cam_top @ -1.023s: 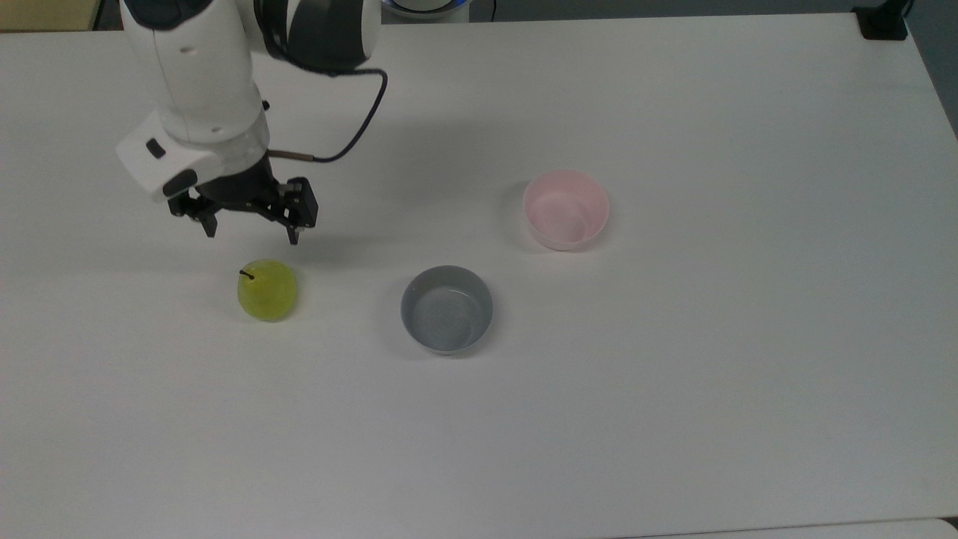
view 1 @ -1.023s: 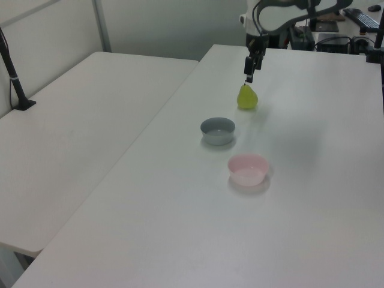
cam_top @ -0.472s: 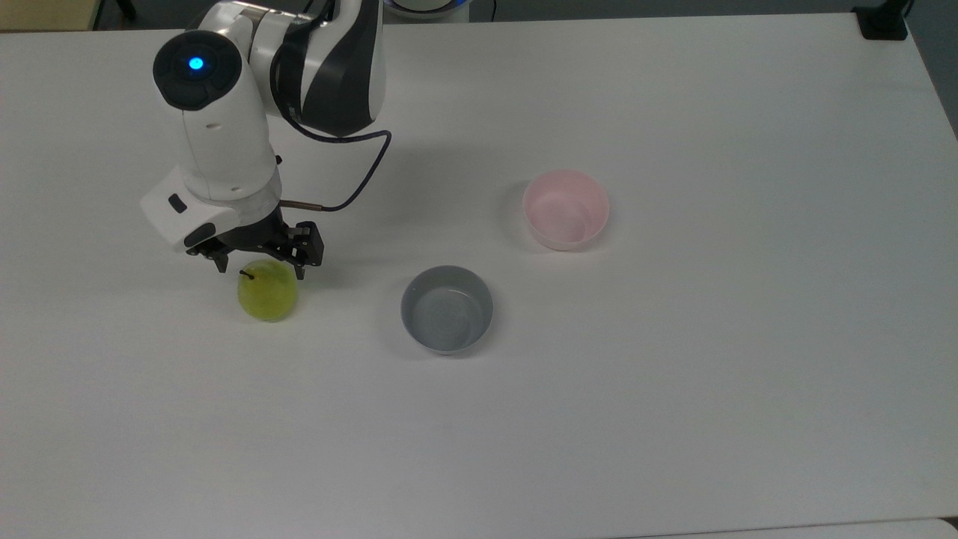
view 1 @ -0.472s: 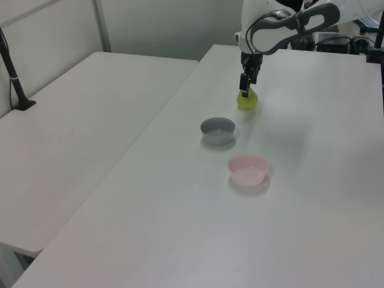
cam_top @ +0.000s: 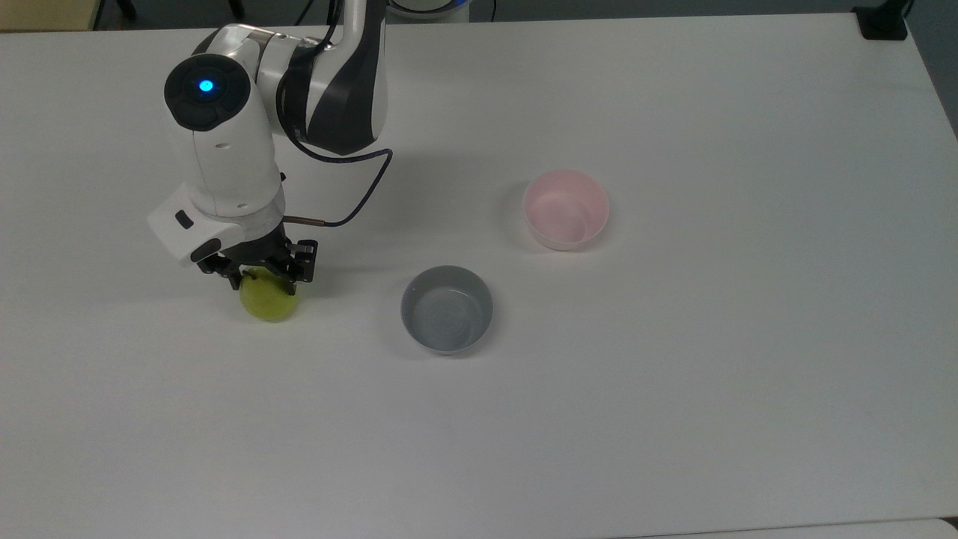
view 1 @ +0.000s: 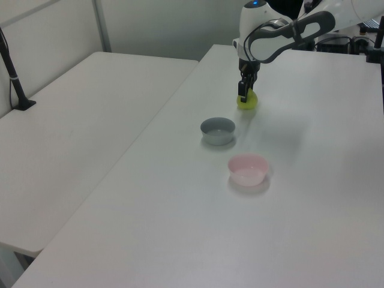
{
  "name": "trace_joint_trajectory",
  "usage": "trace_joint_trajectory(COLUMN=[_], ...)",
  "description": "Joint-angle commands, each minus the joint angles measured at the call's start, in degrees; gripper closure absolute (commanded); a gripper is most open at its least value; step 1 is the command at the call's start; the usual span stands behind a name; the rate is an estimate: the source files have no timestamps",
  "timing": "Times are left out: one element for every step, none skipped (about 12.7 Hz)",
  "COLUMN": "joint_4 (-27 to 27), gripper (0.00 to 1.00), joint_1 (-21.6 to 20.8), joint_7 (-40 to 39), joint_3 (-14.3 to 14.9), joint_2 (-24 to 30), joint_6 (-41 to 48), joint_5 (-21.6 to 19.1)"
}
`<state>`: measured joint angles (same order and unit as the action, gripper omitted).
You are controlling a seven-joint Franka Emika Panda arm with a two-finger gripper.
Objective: Place the pear in the bowl
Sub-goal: 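Lower the gripper around the pear and close on it, then lift the grasped pear up off the table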
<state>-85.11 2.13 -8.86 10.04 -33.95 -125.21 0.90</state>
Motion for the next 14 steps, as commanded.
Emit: trace_joint_trajectory(joint_4=[0.4, 0.4, 0.3, 0.0, -0.3, -0.1, -0.1, -0.1, 0.0, 0.0, 0.0, 0.0, 0.0, 0.0], gripper=[0.84, 0.85, 0.86, 0.86, 0.86, 0.86, 0.86, 0.85, 0.85, 0.84, 0.84, 0.83, 0.82, 0.82], joint_1=[-0.6, -0.6, -0.6, -0.5, -0.5, -0.6, -0.8, -0.9, -0.9, -1.1, -1.2, -1.3, -2.4, -2.9], joint_7=[0.8, 0.7, 0.7, 0.7, 0.6, 0.4, 0.4, 0.3, 0.3, 0.3, 0.3, 0.3, 0.3, 0.3], joint_3=[0.7, 0.7, 0.7, 0.7, 0.6, 0.6, 0.5, 0.4, 0.3, 0.2, 0.0, -0.2, -0.2, -0.2], joint_2=[-0.2, 0.4, 1.2, 2.9, 4.8, 6.5, 8.6, 10.9, 12.9, 15.6, 18.2, 20.4, 22.2, 23.9], joint_6=[-0.9, -0.6, -0.3, 0.1, 2.7, 5.6, 8.6, 10.9, 13.4, 15.7, 18.3, 20.9, 23.1, 24.9], joint_5=[0.5, 0.6, 0.6, 0.5, 0.5, 0.6, 0.5, 0.5, 0.2, -0.2, -0.4, -0.5, -0.6, -1.1])
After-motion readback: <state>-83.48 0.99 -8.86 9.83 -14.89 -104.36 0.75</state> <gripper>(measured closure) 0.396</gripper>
